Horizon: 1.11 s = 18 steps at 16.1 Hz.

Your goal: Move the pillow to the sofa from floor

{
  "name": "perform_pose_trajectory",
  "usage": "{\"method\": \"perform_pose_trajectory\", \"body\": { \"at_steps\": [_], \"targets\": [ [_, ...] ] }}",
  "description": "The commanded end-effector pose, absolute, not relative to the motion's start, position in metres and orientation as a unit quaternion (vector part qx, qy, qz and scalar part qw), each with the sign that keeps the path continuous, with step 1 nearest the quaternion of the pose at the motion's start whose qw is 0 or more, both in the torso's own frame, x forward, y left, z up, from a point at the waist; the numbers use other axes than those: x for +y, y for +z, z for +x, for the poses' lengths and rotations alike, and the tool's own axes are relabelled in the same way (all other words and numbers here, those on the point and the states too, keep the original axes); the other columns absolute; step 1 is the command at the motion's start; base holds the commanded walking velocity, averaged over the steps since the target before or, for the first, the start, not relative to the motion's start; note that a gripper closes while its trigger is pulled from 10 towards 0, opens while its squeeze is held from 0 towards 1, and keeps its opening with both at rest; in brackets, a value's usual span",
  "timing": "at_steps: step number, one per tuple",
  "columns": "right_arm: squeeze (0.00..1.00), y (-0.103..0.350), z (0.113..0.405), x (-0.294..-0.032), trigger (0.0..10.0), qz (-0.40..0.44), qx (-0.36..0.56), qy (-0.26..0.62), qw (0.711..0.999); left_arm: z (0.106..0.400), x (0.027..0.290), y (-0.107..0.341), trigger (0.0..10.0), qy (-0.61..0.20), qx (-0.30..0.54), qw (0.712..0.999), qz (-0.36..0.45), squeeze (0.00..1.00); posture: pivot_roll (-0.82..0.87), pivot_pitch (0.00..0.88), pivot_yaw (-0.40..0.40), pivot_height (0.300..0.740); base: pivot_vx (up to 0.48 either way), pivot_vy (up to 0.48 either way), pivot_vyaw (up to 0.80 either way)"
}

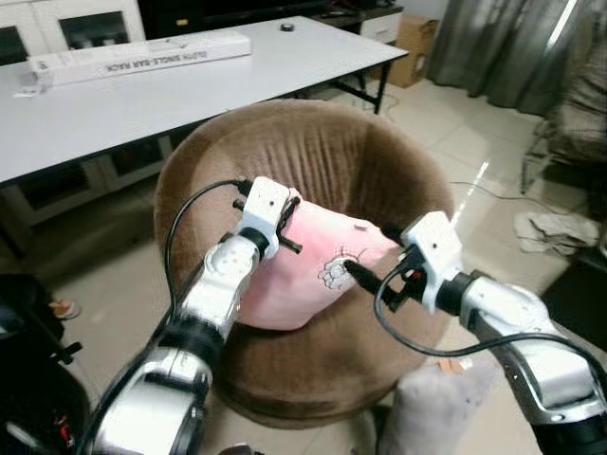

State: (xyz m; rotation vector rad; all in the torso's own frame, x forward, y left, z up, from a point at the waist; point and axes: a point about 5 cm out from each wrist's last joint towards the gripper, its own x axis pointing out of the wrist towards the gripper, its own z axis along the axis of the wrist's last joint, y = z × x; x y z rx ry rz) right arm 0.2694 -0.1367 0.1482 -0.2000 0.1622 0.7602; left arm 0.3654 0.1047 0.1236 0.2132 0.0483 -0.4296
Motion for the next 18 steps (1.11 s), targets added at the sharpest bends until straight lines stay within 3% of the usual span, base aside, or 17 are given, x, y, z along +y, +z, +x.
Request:
{"method": "perform_pose_trajectory", "body": {
  "at_steps": [1,4,6,9,12,18],
  "targets": [
    [0.0,0.15,0.266,-0.133,10.0,-0.104,0.079,0.374,0.918,0.375,0.108,0.137,10.0,-0.2,0.005,0.973,0.113,0.0,-0.05,0.01,-0.035,0.74,0.0,0.0,0.0],
    [0.0,0.15,0.263,-0.13,10.0,-0.1,0.08,0.374,0.919,0.389,0.112,0.159,10.0,-0.177,-0.013,0.981,0.072,0.0,-0.05,0.019,-0.032,0.74,0.0,0.0,0.0],
    [0.0,0.149,0.265,-0.13,10.0,-0.102,0.079,0.358,0.925,0.393,0.116,0.16,10.0,-0.143,-0.019,0.984,0.101,0.0,-0.05,0.022,-0.029,0.74,0.0,0.0,0.0],
    [0.0,0.148,0.269,-0.133,10.0,-0.094,0.071,0.319,0.94,0.391,0.106,0.168,10.0,-0.179,-0.041,0.98,0.072,0.0,-0.05,0.0,-0.014,0.74,0.0,0.0,0.0],
    [0.0,0.147,0.286,-0.141,10.0,-0.038,0.058,0.203,0.977,0.374,0.1,0.165,10.0,-0.213,-0.074,0.971,0.076,0.0,-0.02,0.0,0.008,0.74,0.0,0.0,0.0],
    [0.0,0.137,0.289,-0.139,10.0,-0.025,0.069,0.147,0.986,0.316,0.117,0.145,10.0,-0.167,-0.078,0.982,0.036,0.0,0.02,0.0,0.0,0.74,0.0,0.0,0.0]
  ]
}}
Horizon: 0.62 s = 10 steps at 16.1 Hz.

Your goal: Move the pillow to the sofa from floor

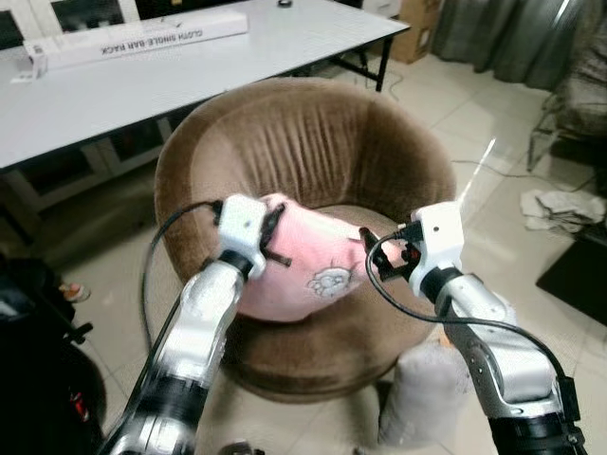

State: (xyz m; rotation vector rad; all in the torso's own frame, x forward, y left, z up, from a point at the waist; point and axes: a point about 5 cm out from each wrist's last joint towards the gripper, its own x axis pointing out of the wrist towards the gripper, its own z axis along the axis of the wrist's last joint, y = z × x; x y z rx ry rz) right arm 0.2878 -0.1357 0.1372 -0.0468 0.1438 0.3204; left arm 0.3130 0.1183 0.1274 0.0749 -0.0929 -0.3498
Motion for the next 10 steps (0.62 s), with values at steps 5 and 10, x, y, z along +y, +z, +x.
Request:
{"method": "perform_pose_trajectory", "body": {
  "at_steps": [5,10],
  "targets": [
    [0.0,0.138,0.292,-0.138,10.0,-0.026,0.064,0.146,0.987,0.303,0.122,0.147,10.0,-0.136,-0.071,0.988,0.028,0.0,0.02,0.0,-0.01,0.74,0.0,0.0,0.0],
    [0.0,0.145,0.294,-0.138,10.0,-0.043,0.046,0.158,0.985,0.303,0.112,0.157,10.0,-0.165,-0.075,0.983,0.015,0.0,0.01,0.0,-0.001,0.74,0.0,0.0,0.0]
  ]
}}
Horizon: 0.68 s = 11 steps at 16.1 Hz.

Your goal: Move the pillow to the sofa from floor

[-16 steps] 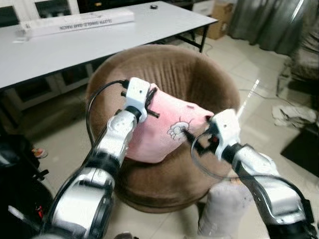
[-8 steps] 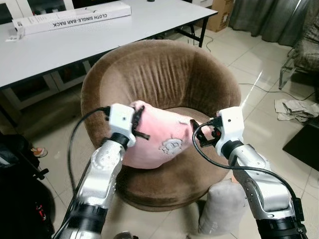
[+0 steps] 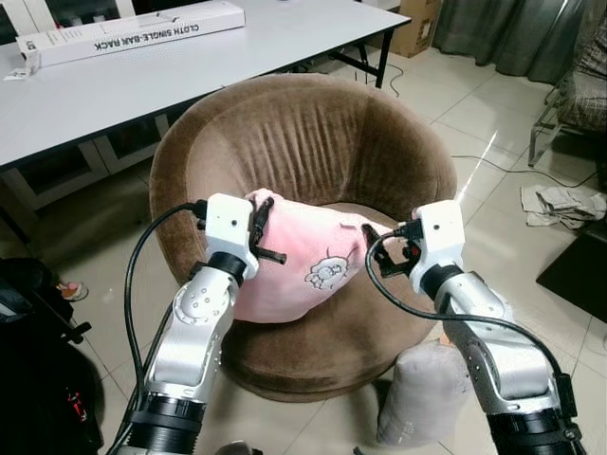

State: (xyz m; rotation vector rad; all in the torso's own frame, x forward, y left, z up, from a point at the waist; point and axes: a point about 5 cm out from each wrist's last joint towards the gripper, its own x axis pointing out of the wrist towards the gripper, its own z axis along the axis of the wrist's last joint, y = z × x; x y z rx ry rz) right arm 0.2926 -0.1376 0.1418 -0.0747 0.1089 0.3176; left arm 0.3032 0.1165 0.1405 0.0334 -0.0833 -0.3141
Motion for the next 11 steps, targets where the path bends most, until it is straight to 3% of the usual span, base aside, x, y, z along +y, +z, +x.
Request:
{"method": "perform_pose_trajectory", "body": {
  "at_steps": [1,4,6,11],
  "targets": [
    [0.0,0.148,0.295,-0.137,10.0,-0.051,0.041,0.171,0.983,0.306,0.108,0.16,10.0,-0.182,-0.078,0.98,0.005,0.0,0.01,0.0,0.003,0.74,0.0,0.0,0.0],
    [0.0,0.153,0.289,-0.13,10.0,-0.065,0.042,0.243,0.967,0.324,0.105,0.157,10.0,-0.194,-0.069,0.978,0.01,0.0,-0.02,0.0,-0.001,0.74,0.0,0.0,0.0],
    [0.0,0.146,0.28,-0.126,10.0,-0.109,0.07,0.307,0.943,0.347,0.11,0.139,10.0,-0.182,-0.02,0.982,0.033,0.0,-0.05,0.0,-0.01,0.74,0.0,0.0,0.0],
    [0.0,0.137,0.281,-0.12,10.0,-0.138,0.1,0.336,0.926,0.372,0.117,0.12,10.0,-0.154,0.054,0.986,0.039,0.0,-0.11,0.072,-0.018,0.74,0.0,0.0,0.0]
  ]
}}
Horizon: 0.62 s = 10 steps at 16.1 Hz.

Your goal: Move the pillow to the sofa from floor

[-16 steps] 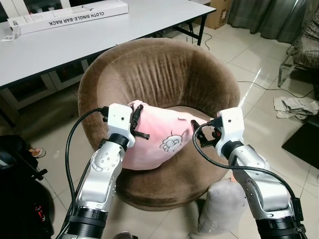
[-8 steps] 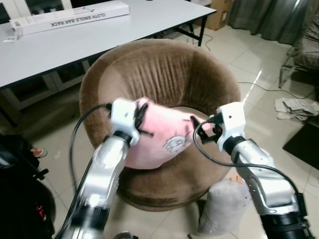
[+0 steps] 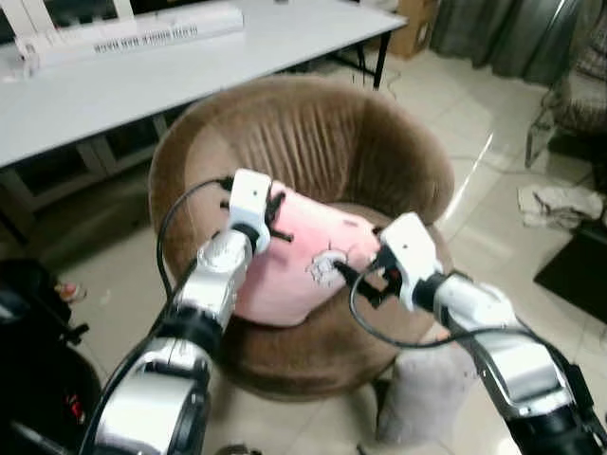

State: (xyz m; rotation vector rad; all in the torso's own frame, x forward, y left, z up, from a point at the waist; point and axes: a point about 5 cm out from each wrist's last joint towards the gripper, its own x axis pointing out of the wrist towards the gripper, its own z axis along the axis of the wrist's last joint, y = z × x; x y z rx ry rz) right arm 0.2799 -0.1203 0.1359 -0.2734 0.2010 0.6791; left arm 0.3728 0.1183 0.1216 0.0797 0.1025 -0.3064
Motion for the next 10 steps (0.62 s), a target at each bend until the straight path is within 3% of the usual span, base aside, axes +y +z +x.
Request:
{"method": "perform_pose_trajectory", "body": {
  "at_steps": [1,3,4,5,6,10],
  "targets": [
    [0.0,0.139,0.282,-0.111,10.0,-0.135,0.096,0.356,0.92,0.381,0.129,0.123,10.0,-0.112,0.064,0.99,0.06,0.0,-0.15,0.102,-0.003,0.74,0.0,0.0,0.0],
    [0.0,0.136,0.282,-0.099,10.0,-0.13,0.098,0.393,0.905,0.389,0.139,0.13,10.0,-0.08,0.074,0.991,0.083,0.0,-0.17,0.126,0.004,0.74,0.0,0.0,0.0],
    [0.0,0.135,0.282,-0.095,10.0,-0.131,0.101,0.402,0.9,0.39,0.14,0.131,10.0,-0.077,0.079,0.99,0.092,0.23,-0.17,0.128,0.005,0.74,0.0,0.0,0.0],
    [0.0,0.134,0.281,-0.094,10.0,-0.133,0.102,0.408,0.897,0.391,0.141,0.131,10.0,-0.075,0.083,0.989,0.098,0.23,-0.17,0.129,0.005,0.74,0.0,0.0,0.0],
    [0.0,0.132,0.283,-0.09,10.0,-0.137,0.103,0.405,0.898,0.394,0.142,0.134,10.0,-0.075,0.091,0.987,0.112,1.0,-0.17,0.128,0.005,0.74,0.0,0.0,0.0],
    [0.0,0.13,0.281,-0.082,10.0,-0.123,0.098,0.398,0.904,0.402,0.148,0.151,10.0,-0.056,0.078,0.988,0.122,1.0,-0.17,0.135,0.009,0.74,0.0,0.0,0.0]
  ]
}}
